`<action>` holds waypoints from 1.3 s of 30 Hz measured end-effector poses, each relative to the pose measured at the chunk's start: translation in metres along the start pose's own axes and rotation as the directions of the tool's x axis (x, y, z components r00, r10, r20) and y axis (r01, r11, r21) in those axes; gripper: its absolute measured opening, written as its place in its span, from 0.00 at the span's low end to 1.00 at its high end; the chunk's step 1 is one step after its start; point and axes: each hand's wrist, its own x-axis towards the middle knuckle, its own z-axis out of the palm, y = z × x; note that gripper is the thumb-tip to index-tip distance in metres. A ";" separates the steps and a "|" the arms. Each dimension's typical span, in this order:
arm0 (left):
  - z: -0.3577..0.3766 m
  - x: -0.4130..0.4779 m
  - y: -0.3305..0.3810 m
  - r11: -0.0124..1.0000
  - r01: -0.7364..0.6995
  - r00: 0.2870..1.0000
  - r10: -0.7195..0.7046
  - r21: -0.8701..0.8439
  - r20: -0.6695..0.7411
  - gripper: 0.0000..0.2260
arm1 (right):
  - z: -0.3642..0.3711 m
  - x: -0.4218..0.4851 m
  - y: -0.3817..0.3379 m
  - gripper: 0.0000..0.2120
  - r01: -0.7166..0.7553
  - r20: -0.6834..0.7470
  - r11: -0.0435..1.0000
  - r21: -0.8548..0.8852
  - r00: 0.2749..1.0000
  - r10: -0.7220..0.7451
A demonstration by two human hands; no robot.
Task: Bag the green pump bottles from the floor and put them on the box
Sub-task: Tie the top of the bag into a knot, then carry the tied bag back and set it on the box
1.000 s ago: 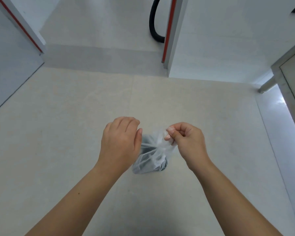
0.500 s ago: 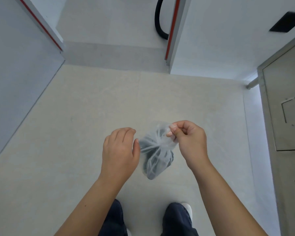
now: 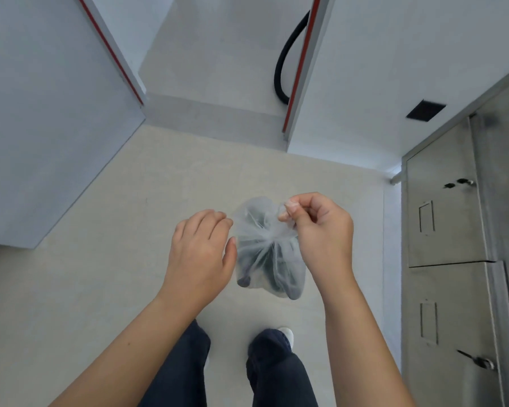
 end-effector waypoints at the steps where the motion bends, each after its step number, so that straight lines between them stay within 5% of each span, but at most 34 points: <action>1: -0.010 -0.006 0.004 1.000 0.005 1.000 -0.005 0.014 0.000 0.13 | -0.006 -0.008 -0.010 0.15 0.027 0.014 1.000 -0.003 1.000 -0.027; 13: -0.097 -0.088 0.046 0.960 0.242 0.970 -0.239 0.144 -0.039 0.15 | -0.049 -0.063 -0.078 0.07 0.276 0.217 0.956 -0.104 0.944 -0.249; 23: -0.133 -0.118 0.073 0.888 0.443 0.895 -0.431 0.125 -0.112 0.17 | -0.051 -0.101 -0.093 0.15 0.400 0.470 0.902 -0.160 0.835 -0.287; 39: -0.159 -0.132 0.016 0.771 0.632 0.765 -0.605 0.079 -0.219 0.16 | 0.045 -0.090 -0.144 0.14 0.567 0.666 0.817 -0.103 0.650 -0.367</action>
